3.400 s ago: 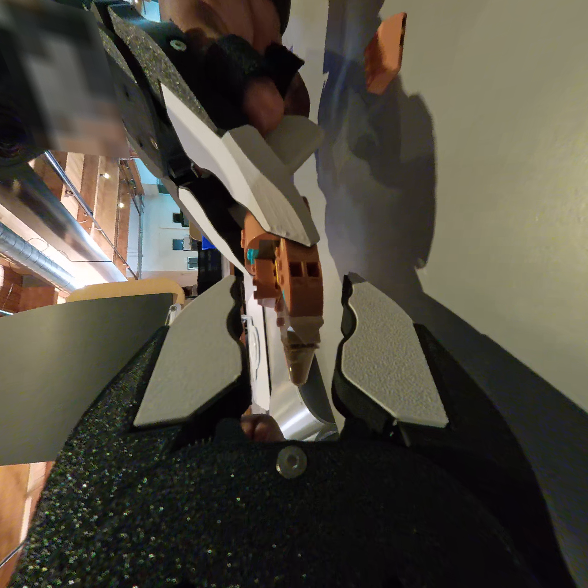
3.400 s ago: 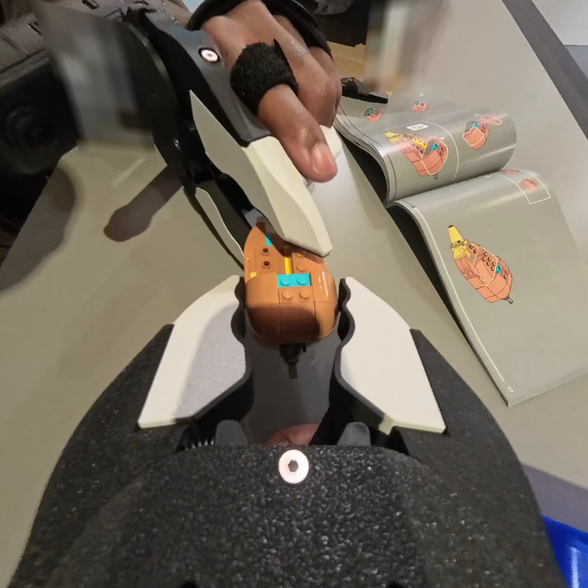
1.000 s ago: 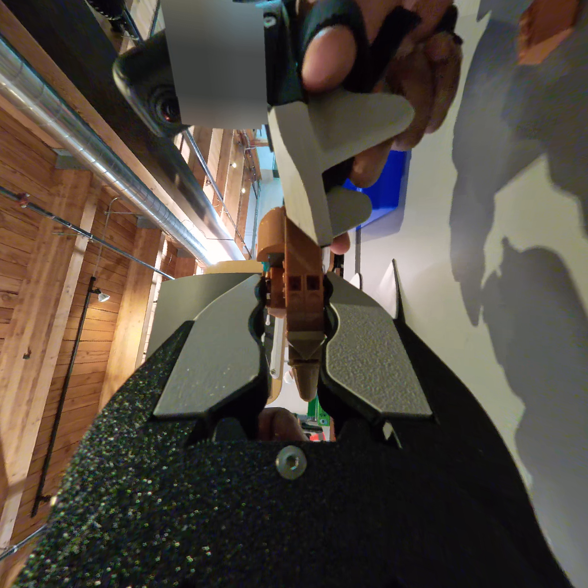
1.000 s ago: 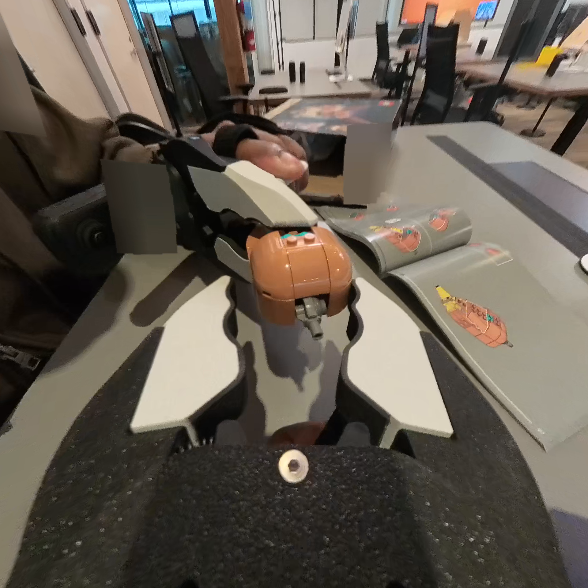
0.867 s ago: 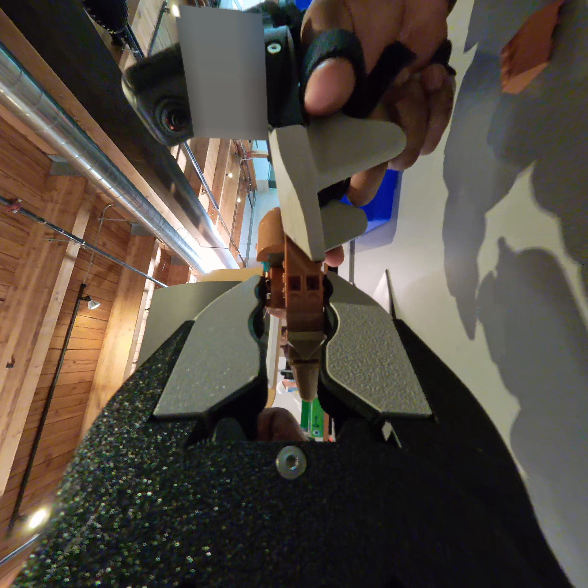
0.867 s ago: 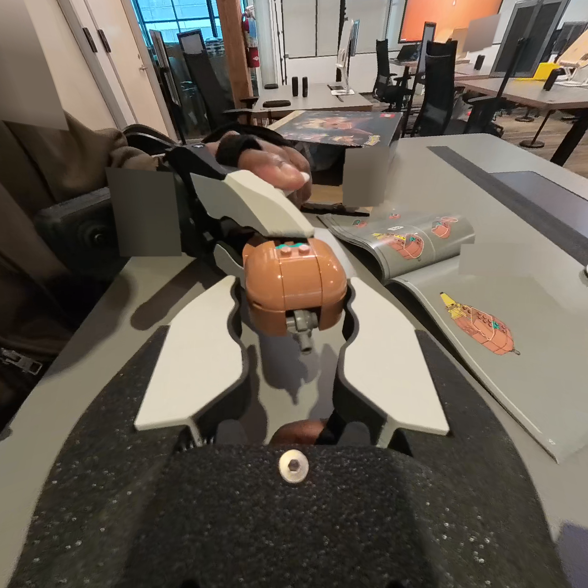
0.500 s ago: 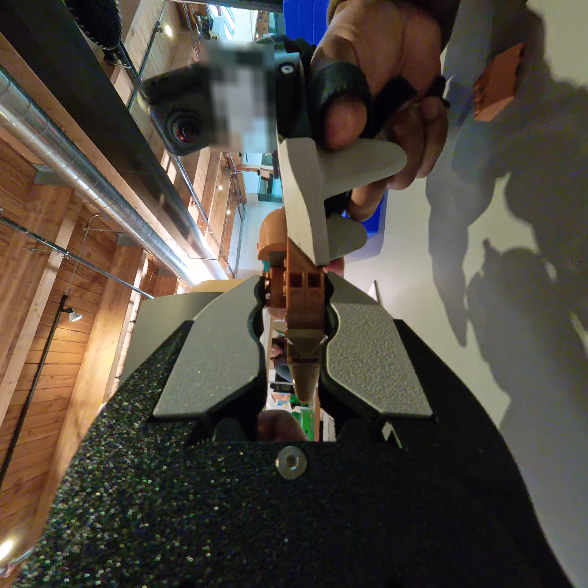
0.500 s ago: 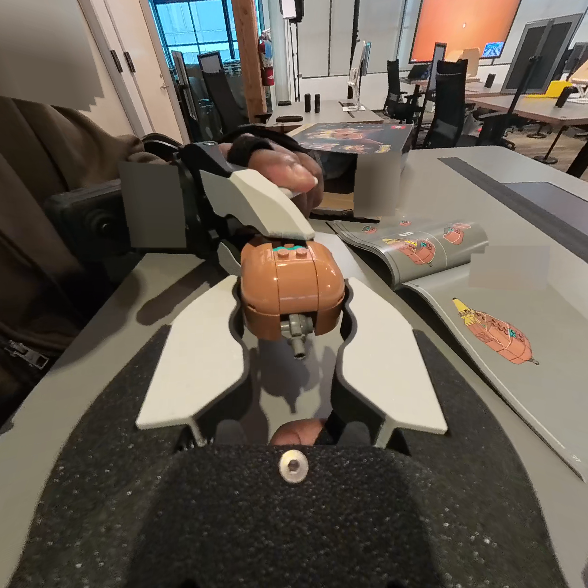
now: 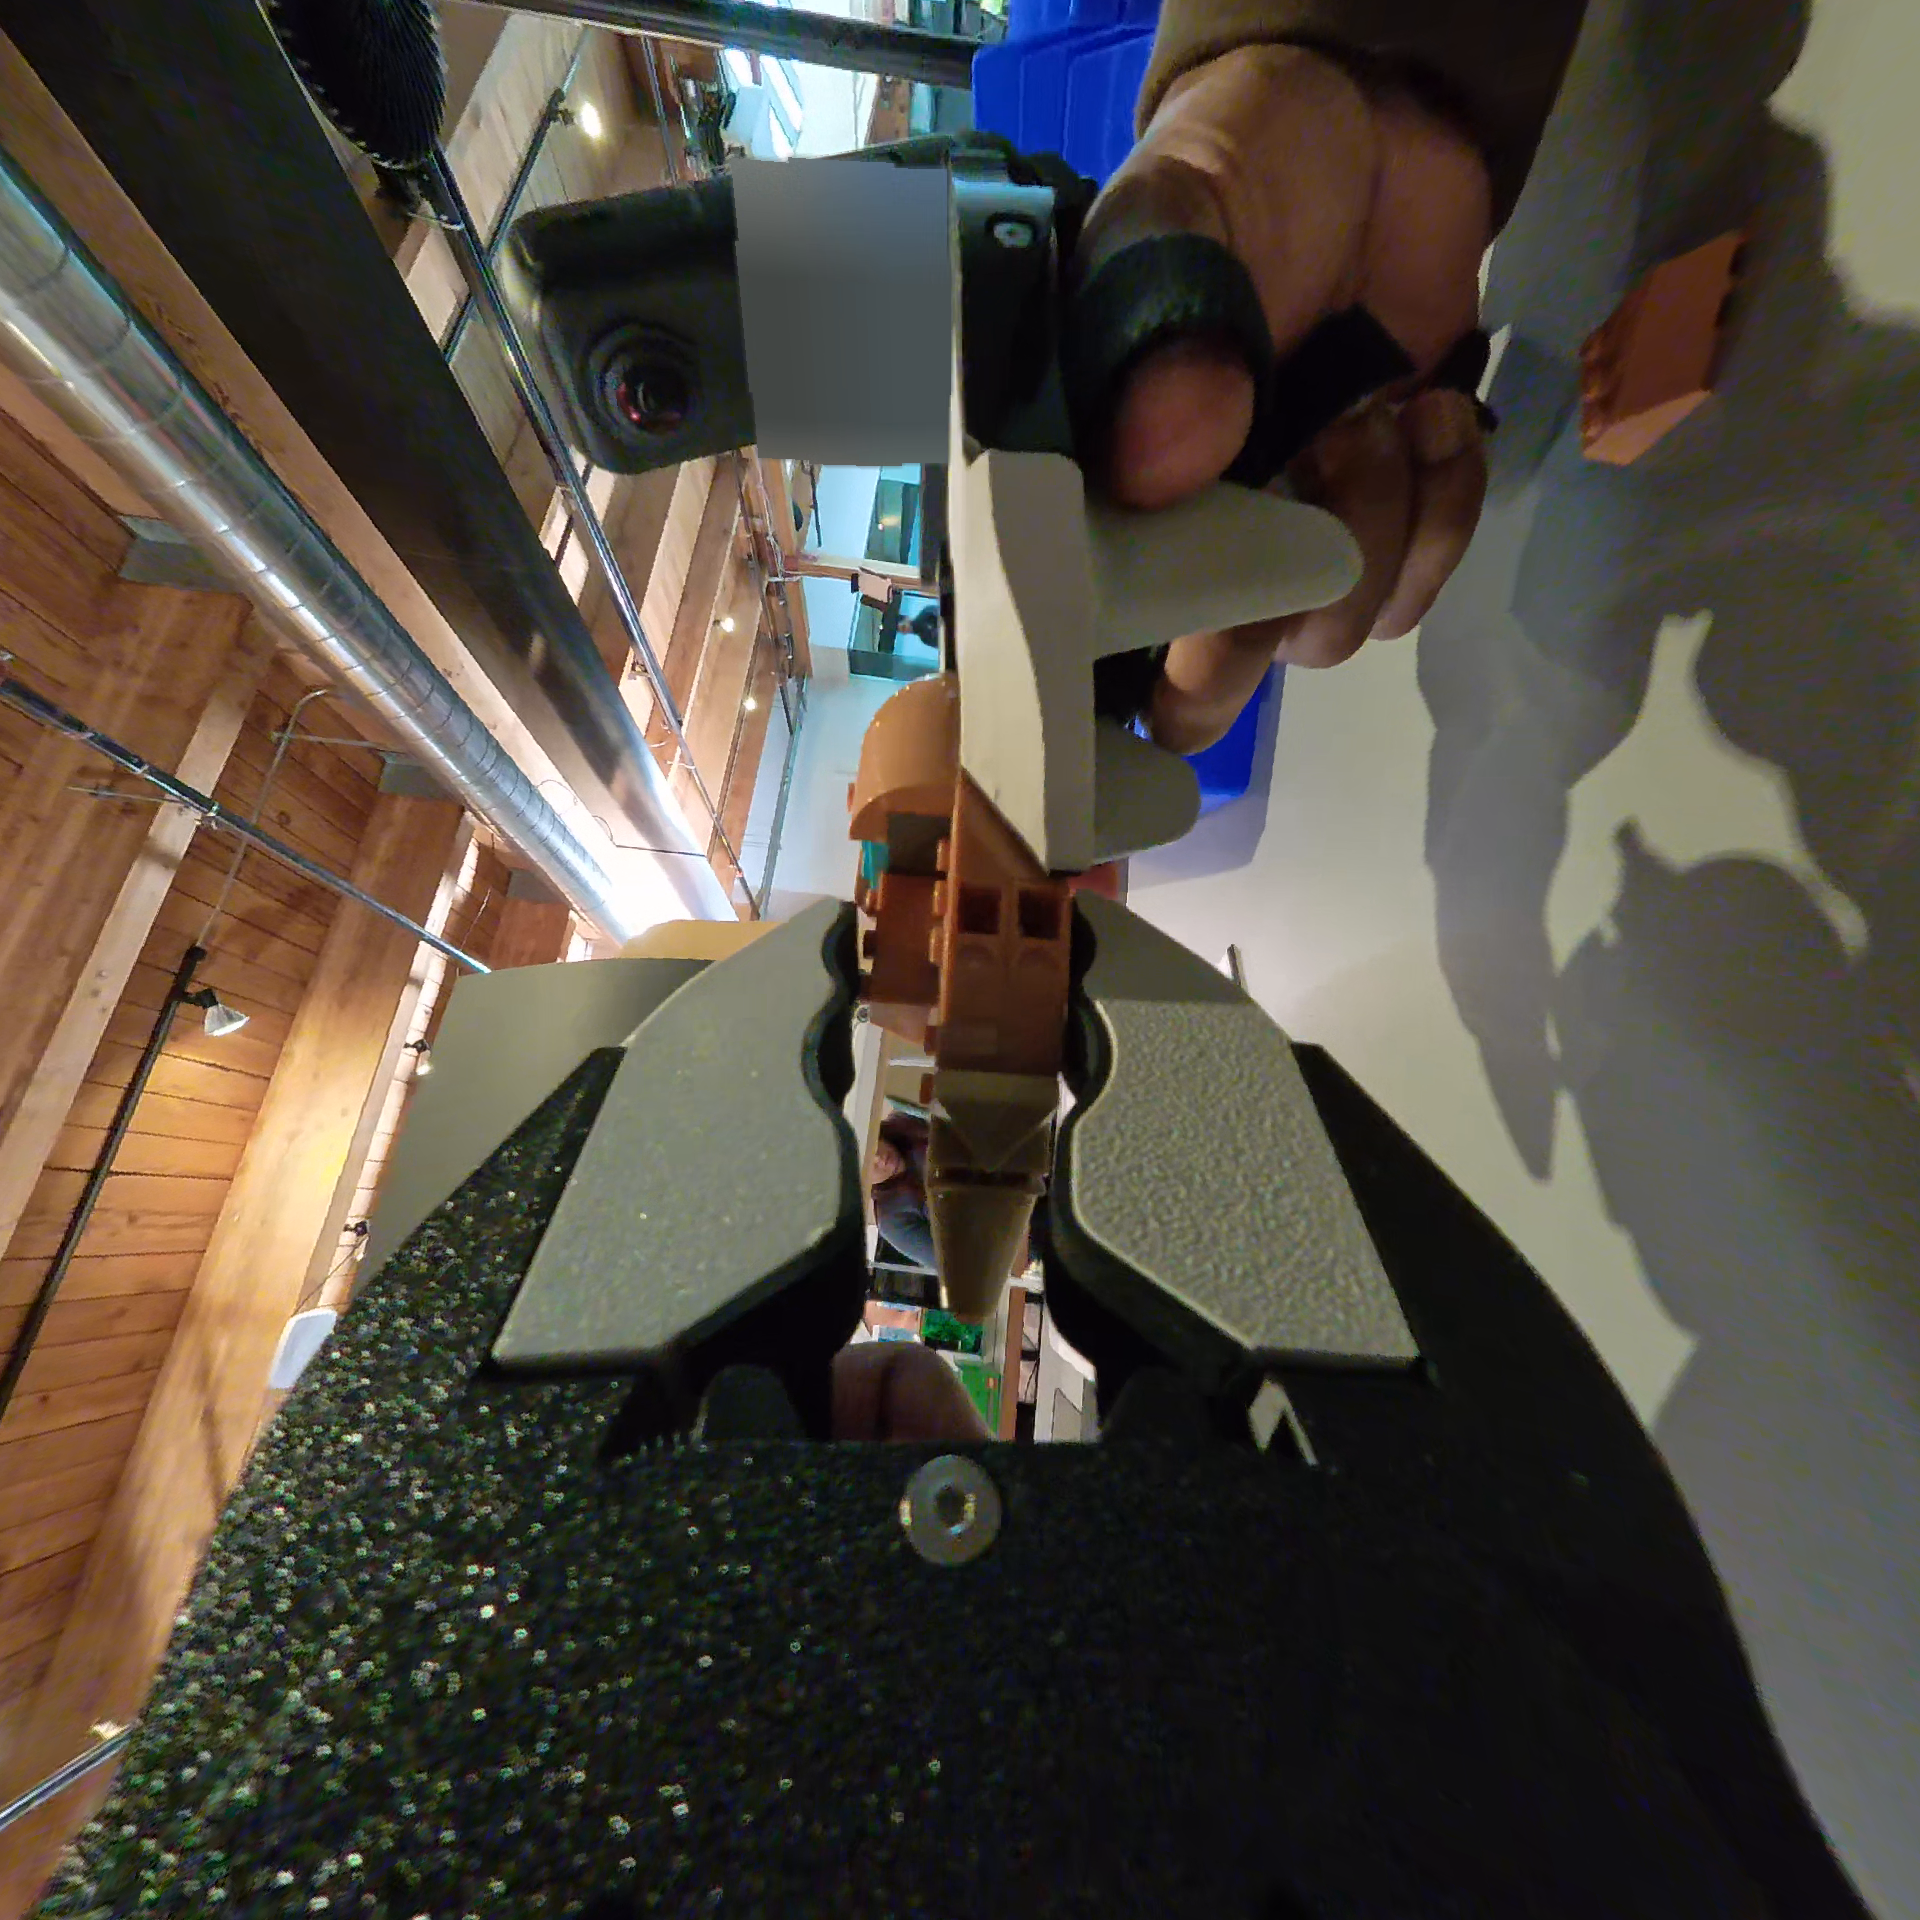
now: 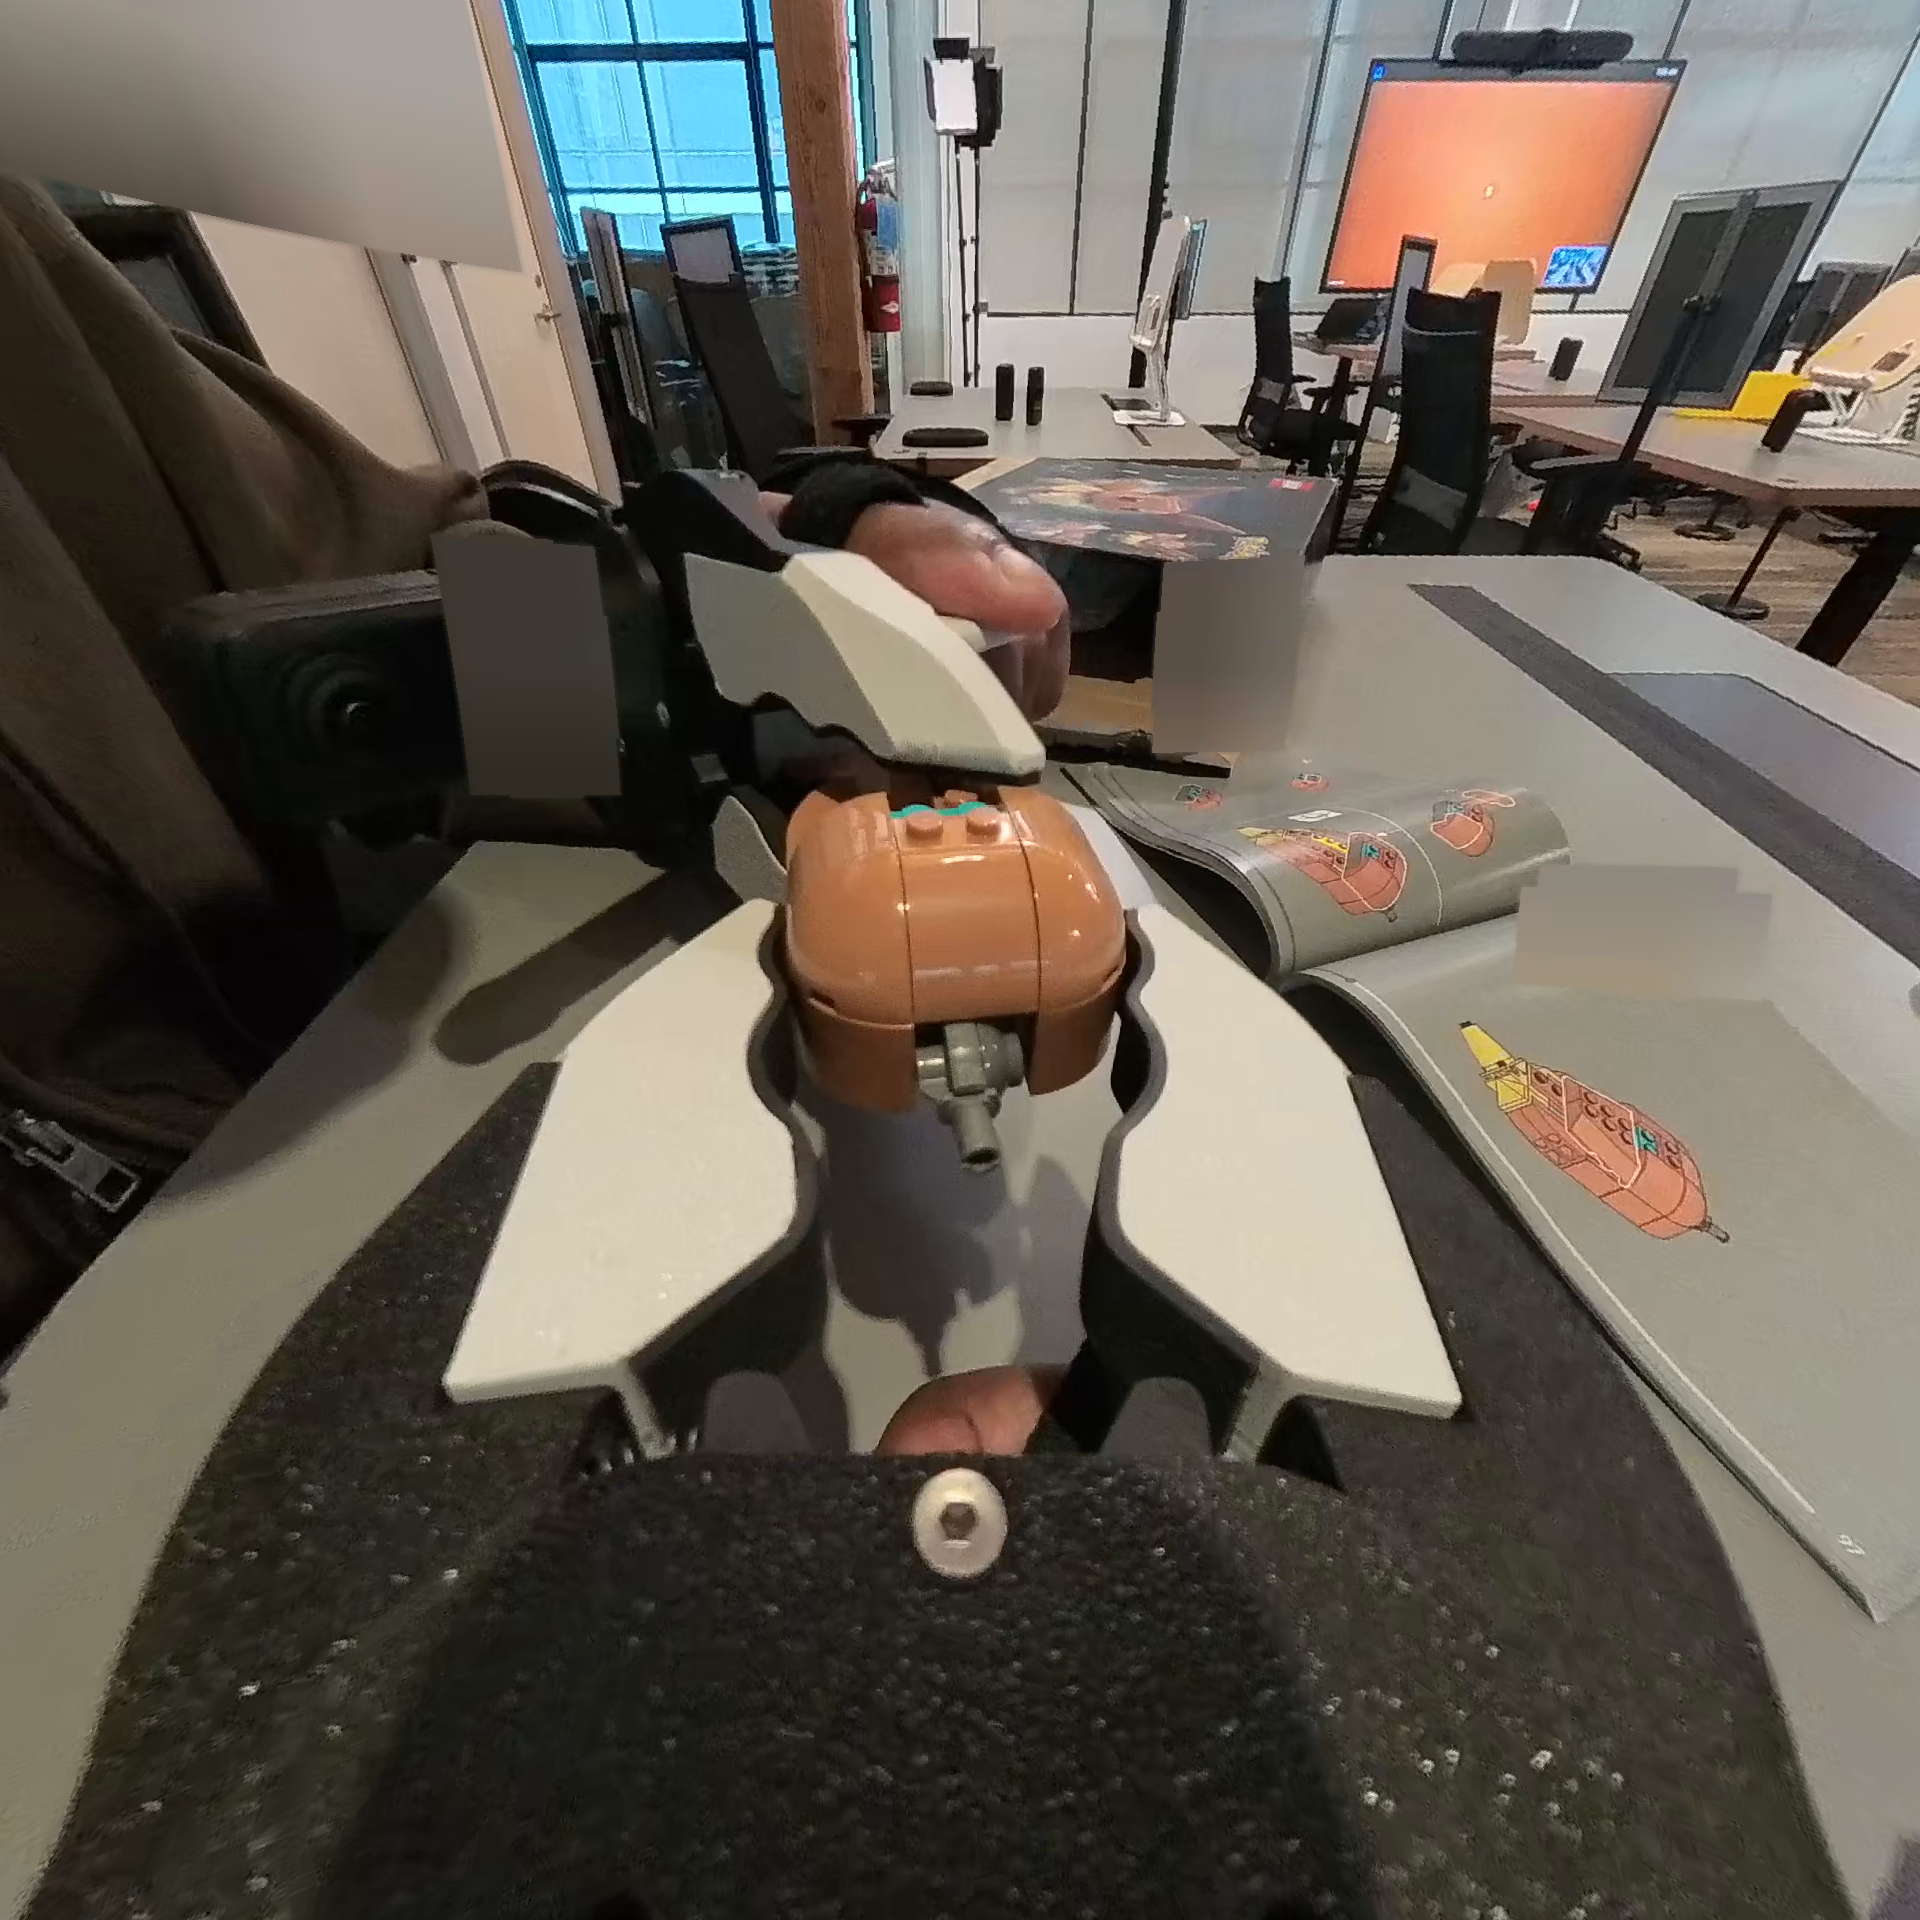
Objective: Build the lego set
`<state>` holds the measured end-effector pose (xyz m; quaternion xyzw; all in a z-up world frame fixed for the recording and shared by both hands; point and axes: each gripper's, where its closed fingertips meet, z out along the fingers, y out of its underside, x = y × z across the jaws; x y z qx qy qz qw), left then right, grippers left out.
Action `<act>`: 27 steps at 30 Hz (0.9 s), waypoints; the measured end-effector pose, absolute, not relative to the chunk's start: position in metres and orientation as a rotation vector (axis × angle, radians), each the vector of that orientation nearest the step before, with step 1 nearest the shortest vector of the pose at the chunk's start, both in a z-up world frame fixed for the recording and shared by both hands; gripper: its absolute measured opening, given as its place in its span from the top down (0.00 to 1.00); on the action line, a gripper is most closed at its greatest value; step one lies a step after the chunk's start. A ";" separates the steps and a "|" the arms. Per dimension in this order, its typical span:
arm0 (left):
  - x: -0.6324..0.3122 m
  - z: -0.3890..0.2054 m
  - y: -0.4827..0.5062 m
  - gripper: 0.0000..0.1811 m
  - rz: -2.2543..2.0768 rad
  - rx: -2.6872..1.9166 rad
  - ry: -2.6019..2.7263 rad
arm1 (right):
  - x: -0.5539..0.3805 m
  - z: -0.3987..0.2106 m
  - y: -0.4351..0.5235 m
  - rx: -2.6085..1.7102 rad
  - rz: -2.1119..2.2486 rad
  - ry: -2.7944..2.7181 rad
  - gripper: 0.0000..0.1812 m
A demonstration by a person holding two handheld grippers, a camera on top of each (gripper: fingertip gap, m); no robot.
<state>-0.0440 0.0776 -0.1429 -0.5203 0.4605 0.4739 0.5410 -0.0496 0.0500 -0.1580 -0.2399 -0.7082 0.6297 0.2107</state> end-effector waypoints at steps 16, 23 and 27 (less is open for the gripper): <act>-0.045 -0.138 0.077 0.76 1.013 -1.272 1.037 | -0.046 -0.150 0.049 -0.624 1.815 -1.932 0.67; -0.046 -0.137 0.076 0.80 1.007 -1.274 1.050 | -0.046 -0.151 0.047 -0.614 1.816 -1.938 0.67; -0.045 -0.136 0.075 0.81 1.012 -1.269 1.054 | -0.046 -0.150 0.046 -0.611 1.823 -1.933 0.67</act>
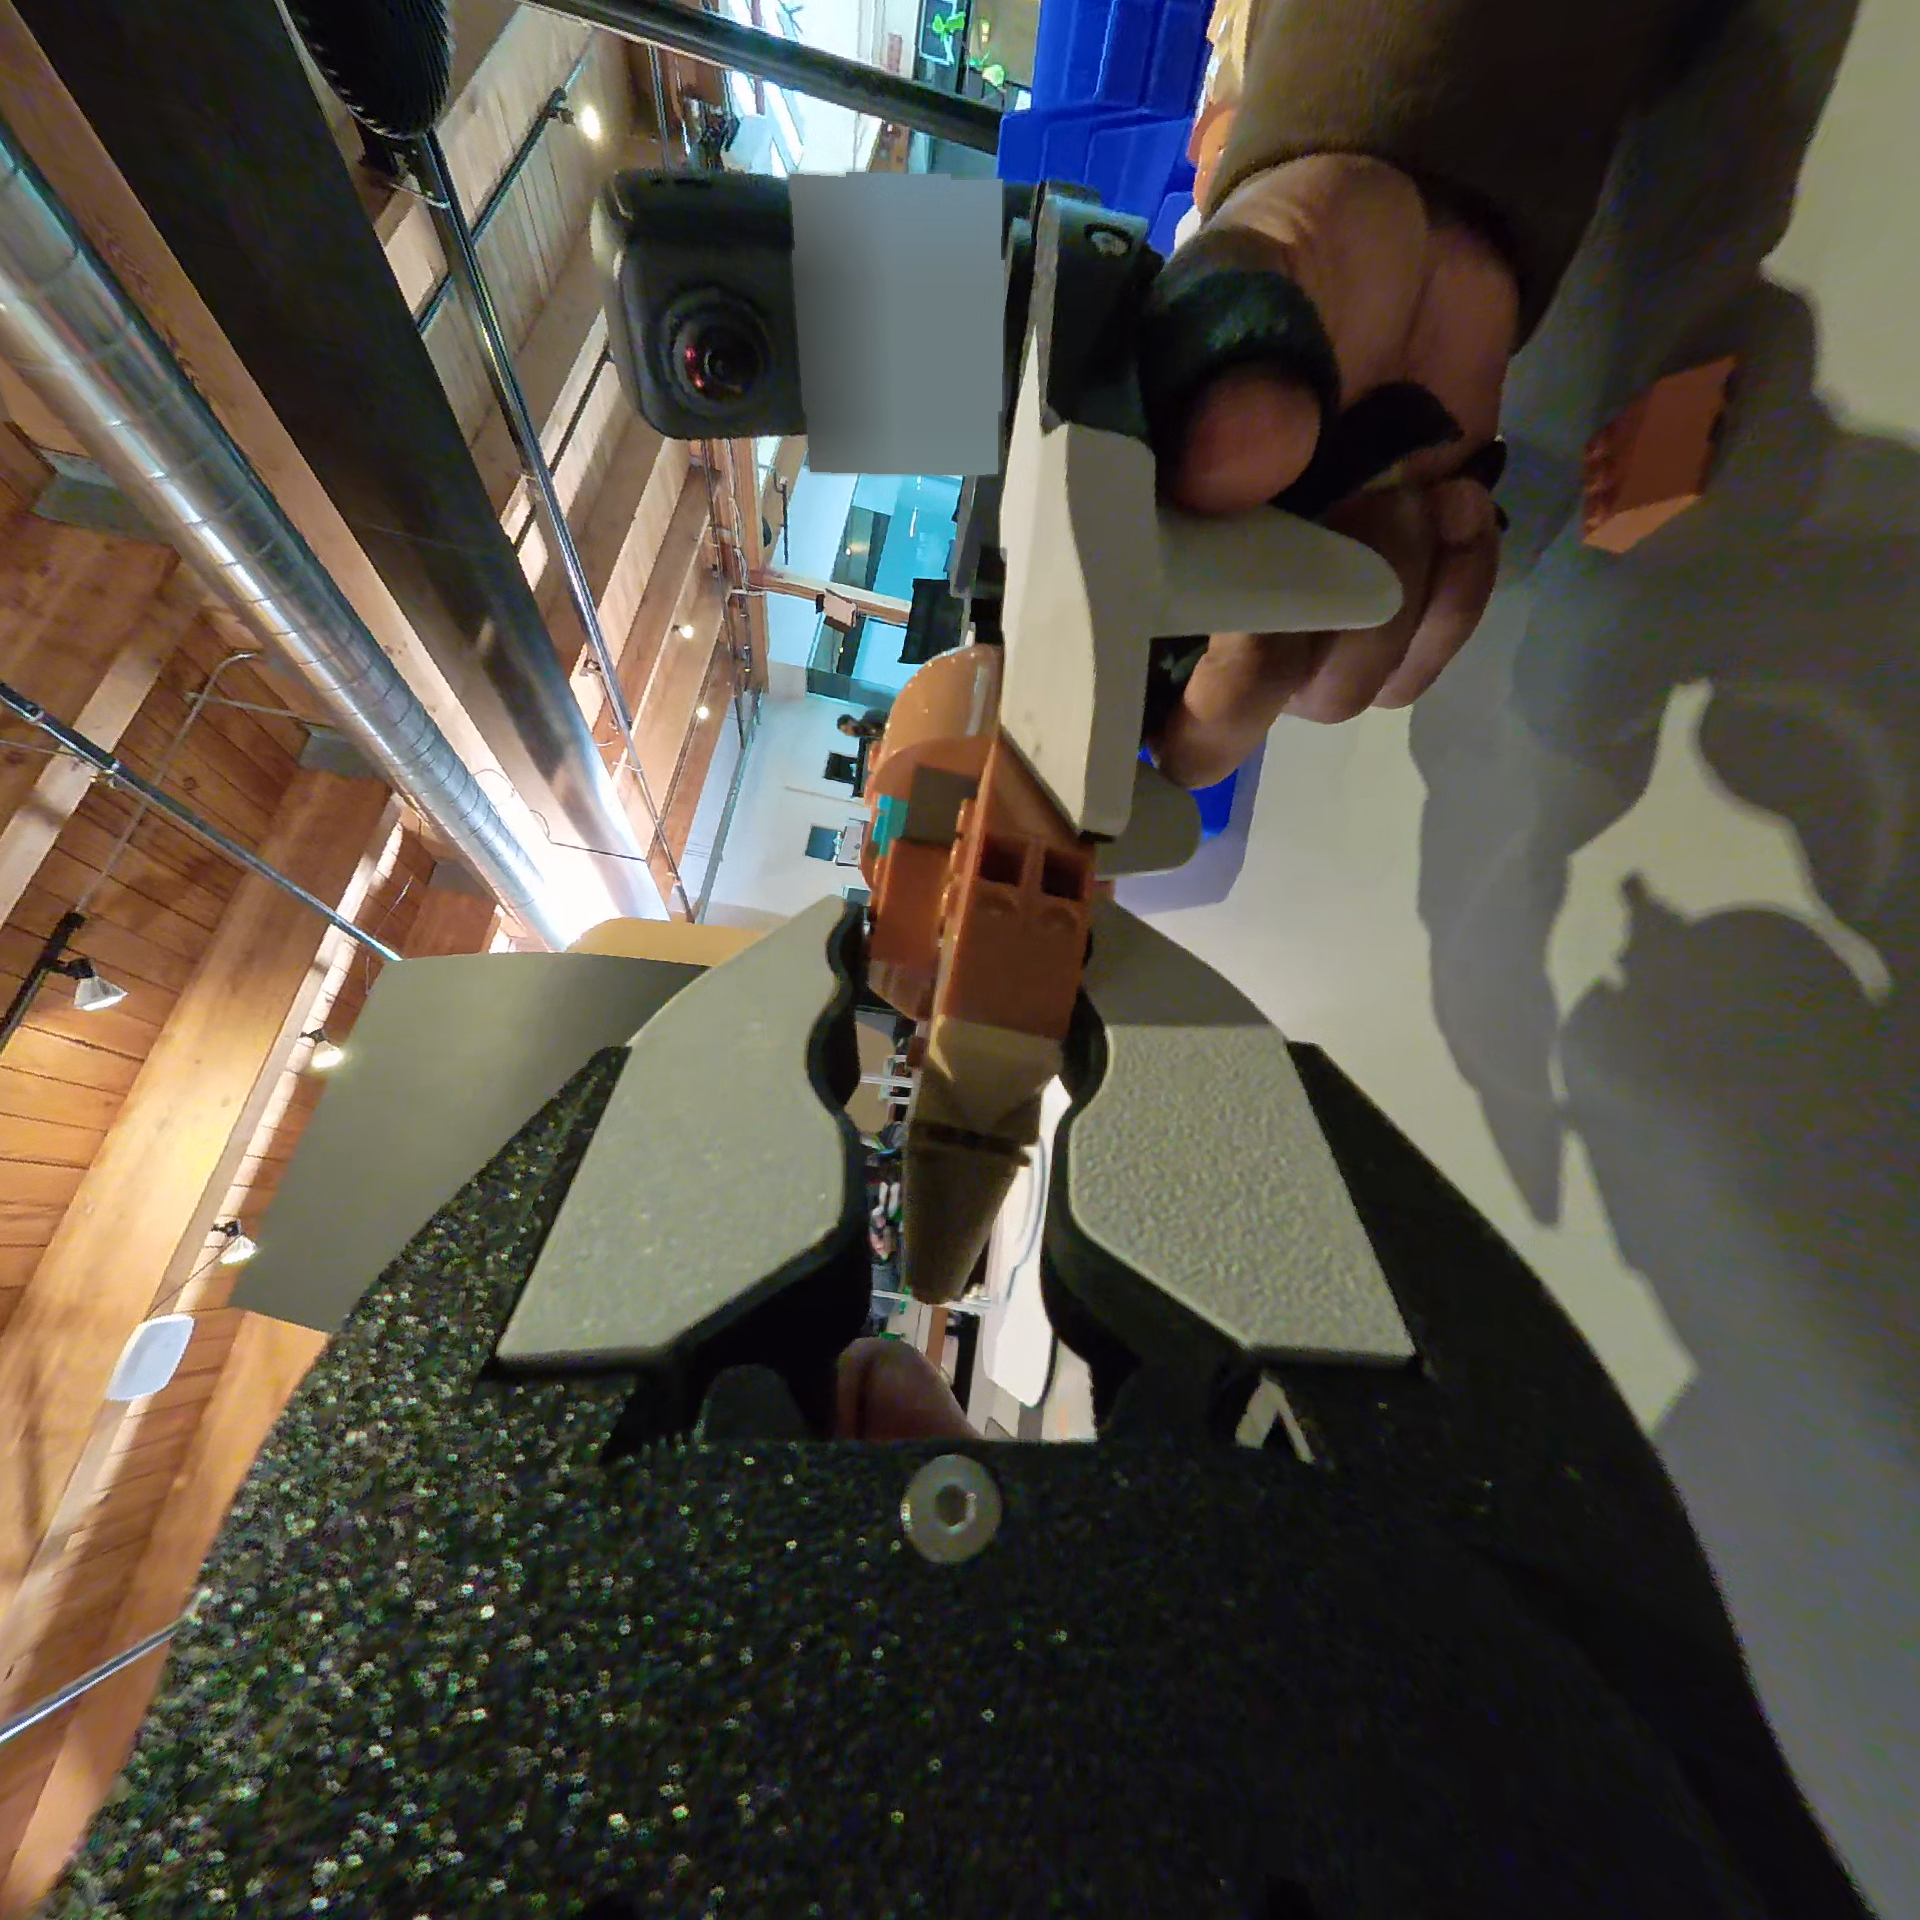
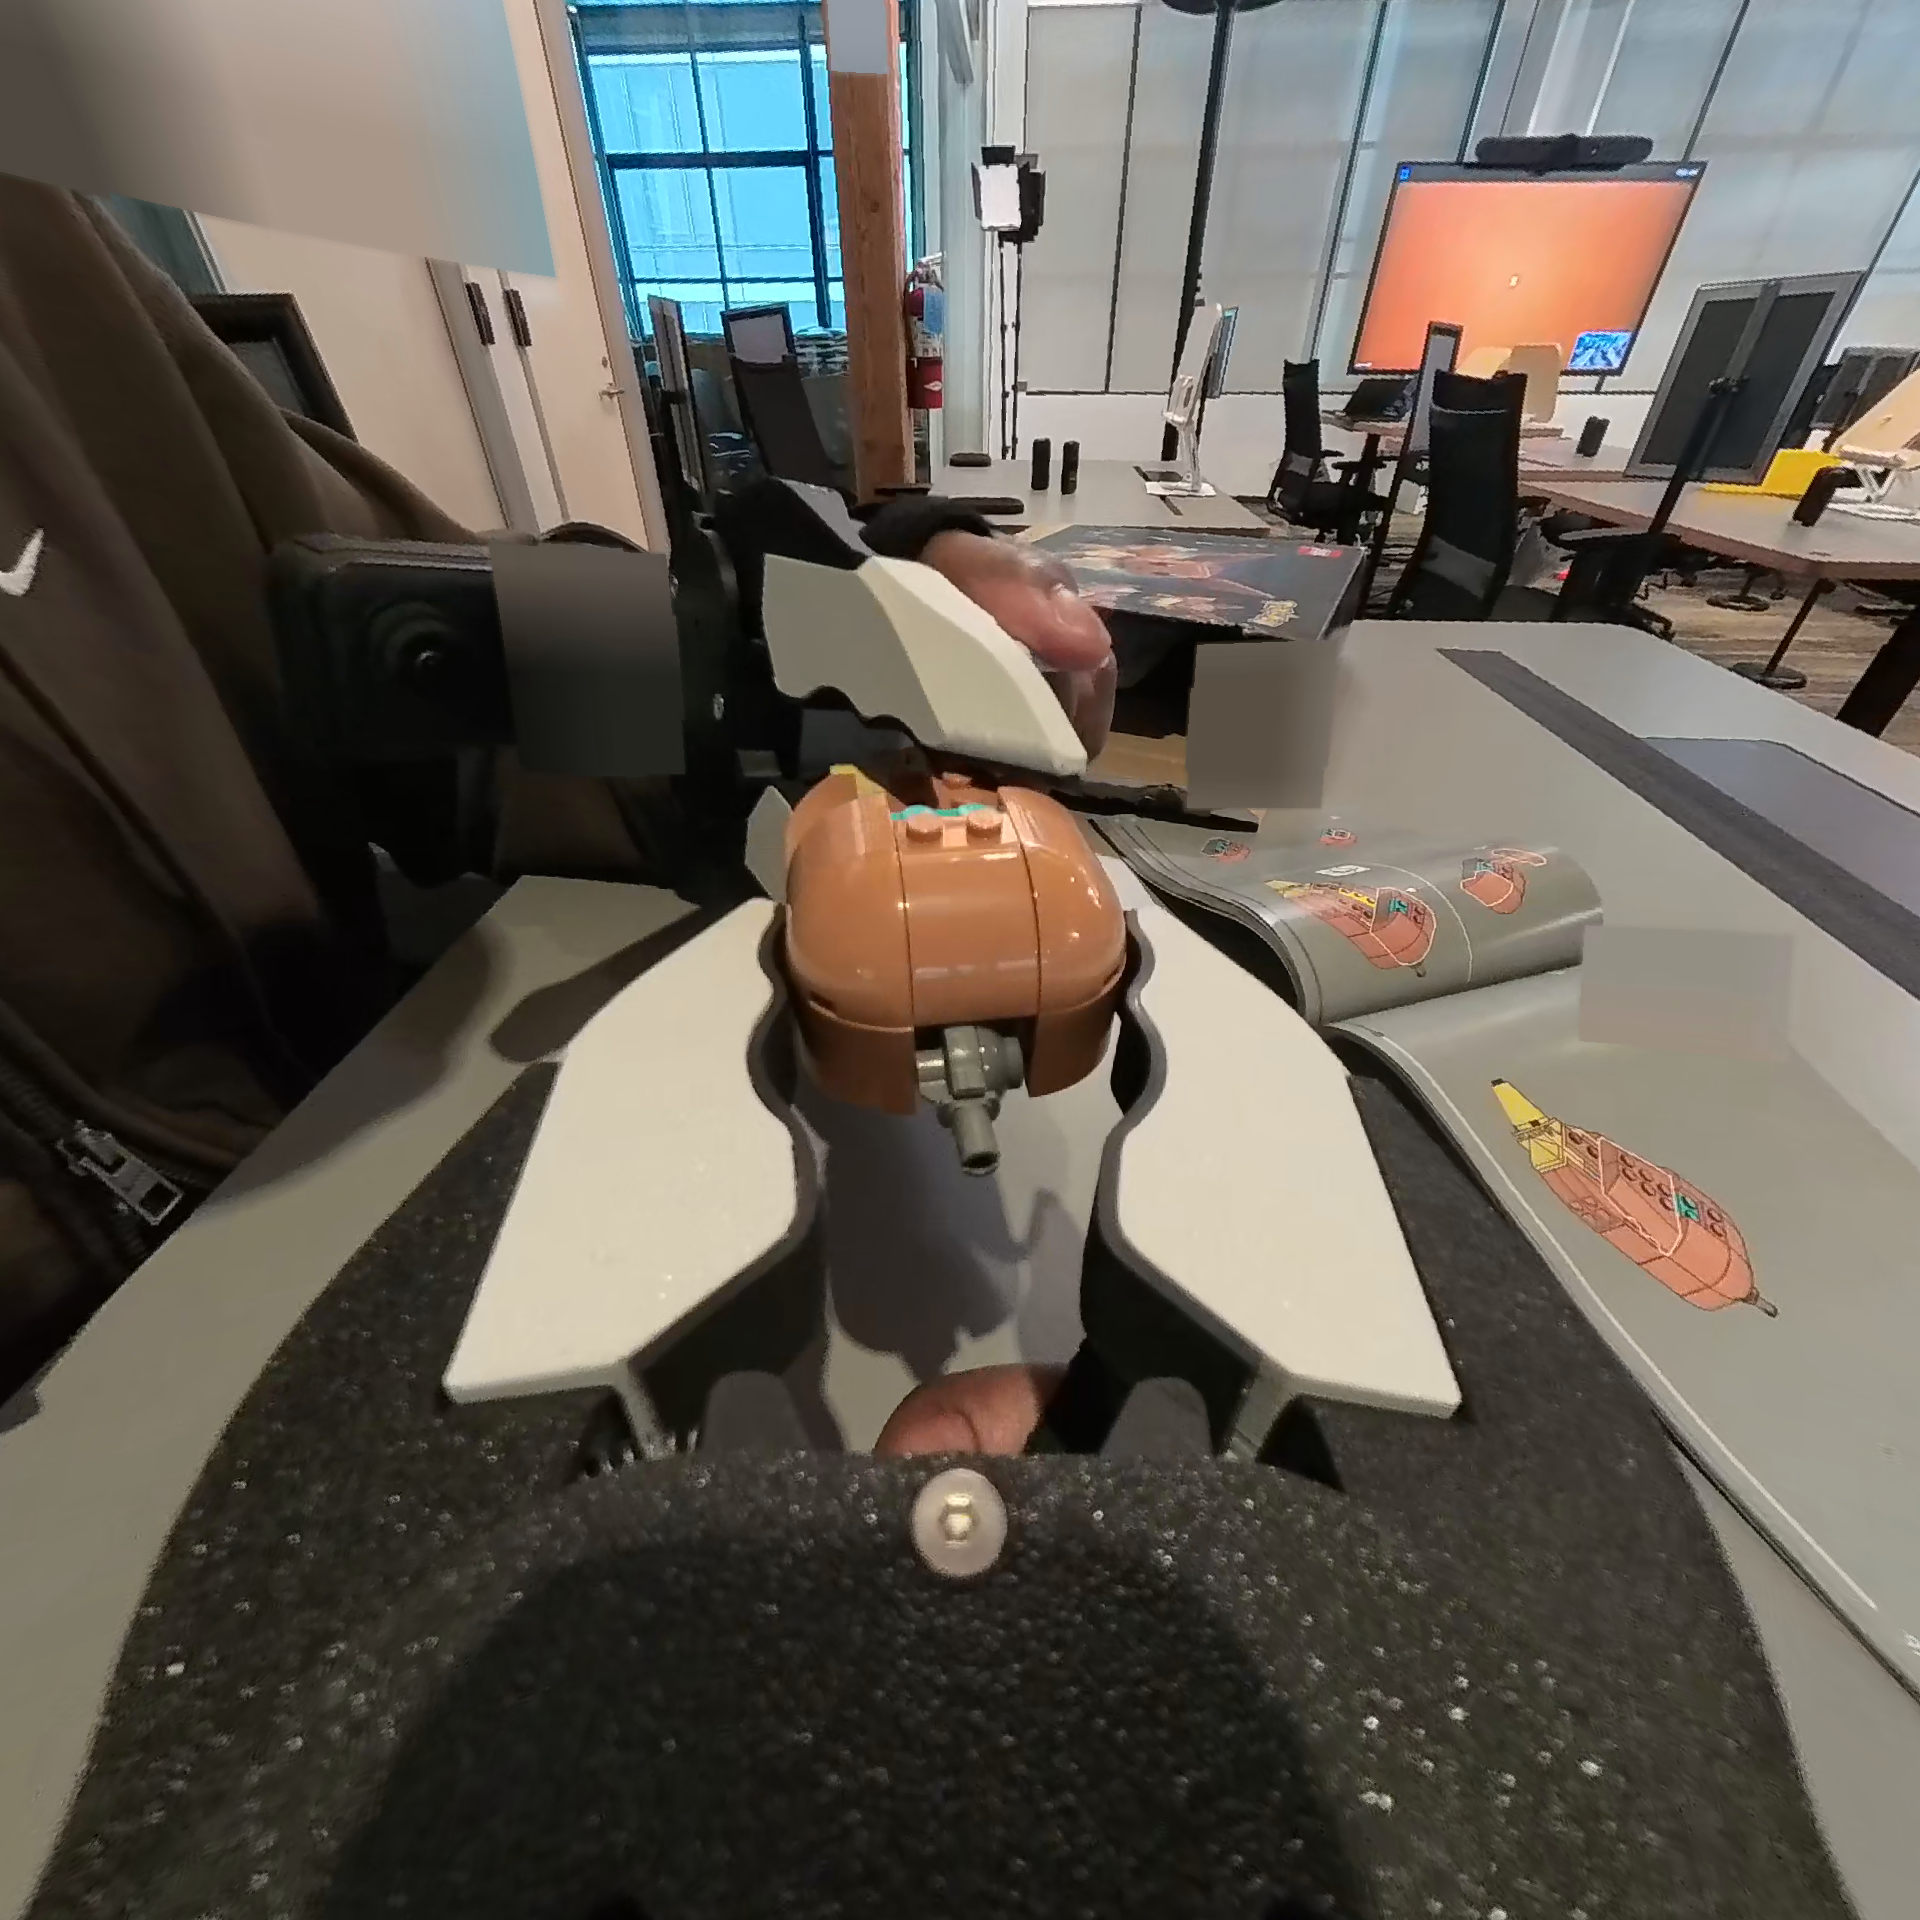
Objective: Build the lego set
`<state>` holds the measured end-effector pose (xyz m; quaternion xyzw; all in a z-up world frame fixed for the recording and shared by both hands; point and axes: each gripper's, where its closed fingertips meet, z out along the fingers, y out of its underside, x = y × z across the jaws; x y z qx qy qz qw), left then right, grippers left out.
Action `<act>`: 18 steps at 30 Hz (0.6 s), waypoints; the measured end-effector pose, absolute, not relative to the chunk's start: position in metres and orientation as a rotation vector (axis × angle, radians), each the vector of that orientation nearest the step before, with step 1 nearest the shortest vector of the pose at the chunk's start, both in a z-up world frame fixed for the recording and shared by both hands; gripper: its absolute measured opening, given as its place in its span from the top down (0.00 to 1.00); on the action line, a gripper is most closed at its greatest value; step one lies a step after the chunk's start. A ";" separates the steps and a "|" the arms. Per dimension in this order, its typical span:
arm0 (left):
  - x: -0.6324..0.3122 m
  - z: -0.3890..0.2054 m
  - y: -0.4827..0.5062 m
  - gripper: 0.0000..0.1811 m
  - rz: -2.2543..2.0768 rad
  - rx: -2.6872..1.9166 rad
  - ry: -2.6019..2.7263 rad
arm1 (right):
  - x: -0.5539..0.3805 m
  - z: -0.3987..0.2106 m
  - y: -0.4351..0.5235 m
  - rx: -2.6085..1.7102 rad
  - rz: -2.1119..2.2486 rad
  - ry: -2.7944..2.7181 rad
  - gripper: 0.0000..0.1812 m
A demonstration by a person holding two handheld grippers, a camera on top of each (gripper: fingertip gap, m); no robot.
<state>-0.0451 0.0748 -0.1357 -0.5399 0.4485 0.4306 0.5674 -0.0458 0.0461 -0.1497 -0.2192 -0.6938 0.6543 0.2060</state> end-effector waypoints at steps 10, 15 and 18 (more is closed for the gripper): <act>-0.043 -0.133 0.074 0.81 0.995 -1.282 1.042 | -0.043 -0.146 0.045 -0.589 1.834 -1.934 0.67; -0.042 -0.133 0.074 0.81 0.982 -1.290 1.034 | -0.043 -0.146 0.045 -0.589 1.840 -1.941 0.67; -0.042 -0.133 0.074 0.81 0.984 -1.298 1.035 | -0.042 -0.146 0.045 -0.591 1.845 -1.943 0.67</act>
